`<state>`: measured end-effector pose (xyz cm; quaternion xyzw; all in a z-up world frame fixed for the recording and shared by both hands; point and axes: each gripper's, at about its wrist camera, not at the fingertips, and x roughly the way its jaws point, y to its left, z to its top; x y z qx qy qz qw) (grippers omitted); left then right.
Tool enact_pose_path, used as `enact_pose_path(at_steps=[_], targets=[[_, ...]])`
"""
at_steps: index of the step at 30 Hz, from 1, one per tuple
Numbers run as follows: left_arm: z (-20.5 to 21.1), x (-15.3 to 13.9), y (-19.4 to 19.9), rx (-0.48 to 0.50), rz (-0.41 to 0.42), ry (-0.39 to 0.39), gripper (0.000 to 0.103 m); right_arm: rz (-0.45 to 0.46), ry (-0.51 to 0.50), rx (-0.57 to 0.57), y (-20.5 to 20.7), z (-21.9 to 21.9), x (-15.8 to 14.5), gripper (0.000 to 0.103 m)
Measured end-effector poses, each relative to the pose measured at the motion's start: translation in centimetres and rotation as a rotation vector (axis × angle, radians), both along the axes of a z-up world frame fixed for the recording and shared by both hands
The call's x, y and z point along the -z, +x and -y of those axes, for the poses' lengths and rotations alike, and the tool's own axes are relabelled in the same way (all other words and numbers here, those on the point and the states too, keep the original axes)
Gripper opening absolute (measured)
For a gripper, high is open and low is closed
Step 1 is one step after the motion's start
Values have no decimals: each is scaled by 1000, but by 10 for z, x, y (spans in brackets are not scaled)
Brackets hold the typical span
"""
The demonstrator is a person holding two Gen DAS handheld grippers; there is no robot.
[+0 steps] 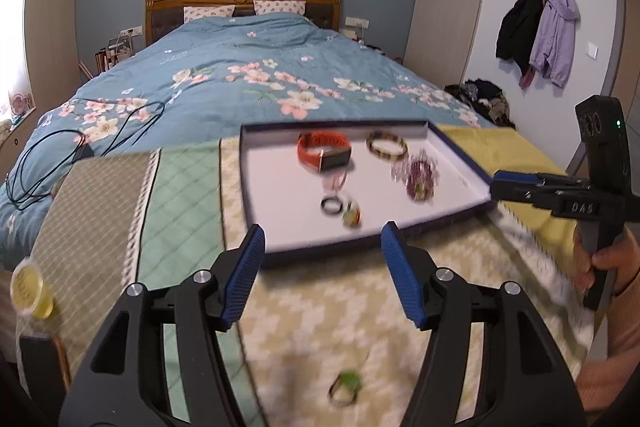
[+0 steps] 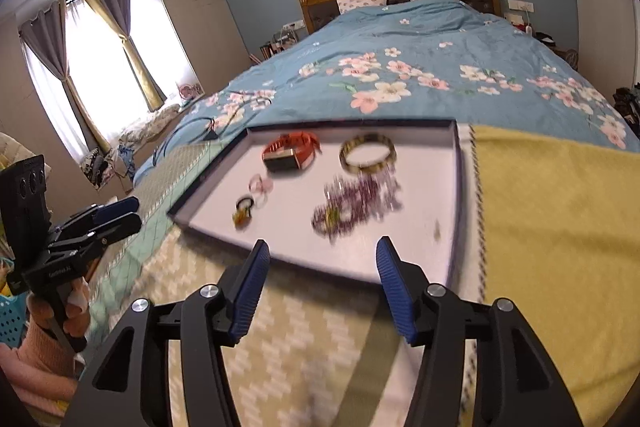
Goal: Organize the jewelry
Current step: 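Grasp the green bead ring with the left tool while the right tool grasps the silver ring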
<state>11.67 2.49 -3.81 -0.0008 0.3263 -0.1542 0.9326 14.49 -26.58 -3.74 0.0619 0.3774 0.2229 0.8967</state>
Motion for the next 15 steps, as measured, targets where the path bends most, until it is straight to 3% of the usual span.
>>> enact_pose_path(at_steps=[7, 15], targets=[[-3, 24, -38, 53, -78, 47, 60, -64, -34, 18, -32, 11, 22, 55], [5, 42, -54, 60, -138, 63, 60, -100, -80, -6, -65, 8, 35, 55]])
